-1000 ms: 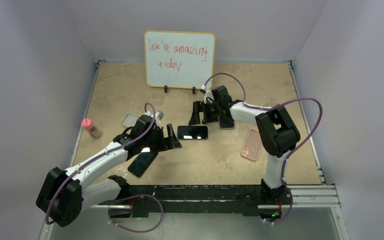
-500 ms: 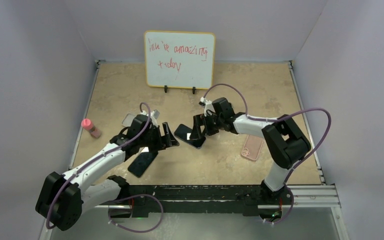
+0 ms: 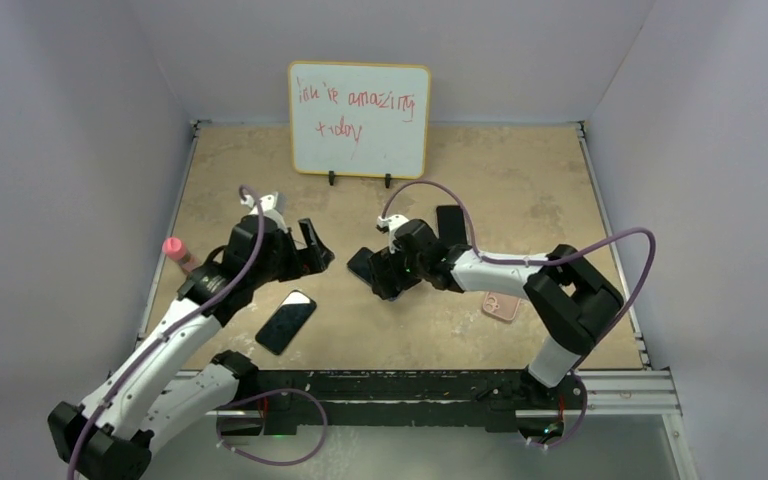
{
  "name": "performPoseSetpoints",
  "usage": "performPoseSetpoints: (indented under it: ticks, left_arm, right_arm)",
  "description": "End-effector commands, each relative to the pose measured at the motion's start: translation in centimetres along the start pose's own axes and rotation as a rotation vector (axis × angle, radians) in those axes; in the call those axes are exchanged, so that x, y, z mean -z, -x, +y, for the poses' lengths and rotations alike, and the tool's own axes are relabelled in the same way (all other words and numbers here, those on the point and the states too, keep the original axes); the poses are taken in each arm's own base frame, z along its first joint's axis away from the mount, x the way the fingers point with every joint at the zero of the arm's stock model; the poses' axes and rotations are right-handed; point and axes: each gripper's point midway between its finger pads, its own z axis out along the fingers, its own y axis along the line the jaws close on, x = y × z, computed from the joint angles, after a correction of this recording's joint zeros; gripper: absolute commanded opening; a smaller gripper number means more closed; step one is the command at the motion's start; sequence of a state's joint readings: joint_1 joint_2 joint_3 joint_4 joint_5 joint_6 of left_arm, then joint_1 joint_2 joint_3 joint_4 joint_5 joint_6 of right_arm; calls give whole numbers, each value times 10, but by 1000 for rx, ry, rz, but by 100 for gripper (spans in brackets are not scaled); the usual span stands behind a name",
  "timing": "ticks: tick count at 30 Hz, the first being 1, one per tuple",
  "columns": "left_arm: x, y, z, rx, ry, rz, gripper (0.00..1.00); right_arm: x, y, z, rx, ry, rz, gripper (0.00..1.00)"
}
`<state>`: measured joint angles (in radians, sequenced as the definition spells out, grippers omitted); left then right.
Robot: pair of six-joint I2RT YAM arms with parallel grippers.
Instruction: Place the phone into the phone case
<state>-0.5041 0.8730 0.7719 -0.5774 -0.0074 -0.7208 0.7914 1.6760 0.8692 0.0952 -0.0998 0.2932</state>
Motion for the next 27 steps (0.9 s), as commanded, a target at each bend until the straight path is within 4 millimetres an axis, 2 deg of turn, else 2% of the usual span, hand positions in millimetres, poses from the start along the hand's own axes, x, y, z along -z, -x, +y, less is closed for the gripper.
performPoseSetpoints:
  ticks: [1,5,10,19,27]
  left_arm:
    - [35,35,21,-59,123,-162,92]
    - [50,42,25,-65,148,-202,92]
    - [59,45,32,-61,174,-232,93]
    - [58,42,38,-49,202,-229,91]
    - [36,26,42,-51,219,-142,88]
  right_arm:
    - [-5,5,-15,67,-130,1,99]
    - [-16,8,-8,112,-141,12,99]
    - [-26,9,-4,159,-184,27,99]
    - [-33,-2,-15,229,-289,78,93]
    - [-21,-15,-24,175,-325,65,70]
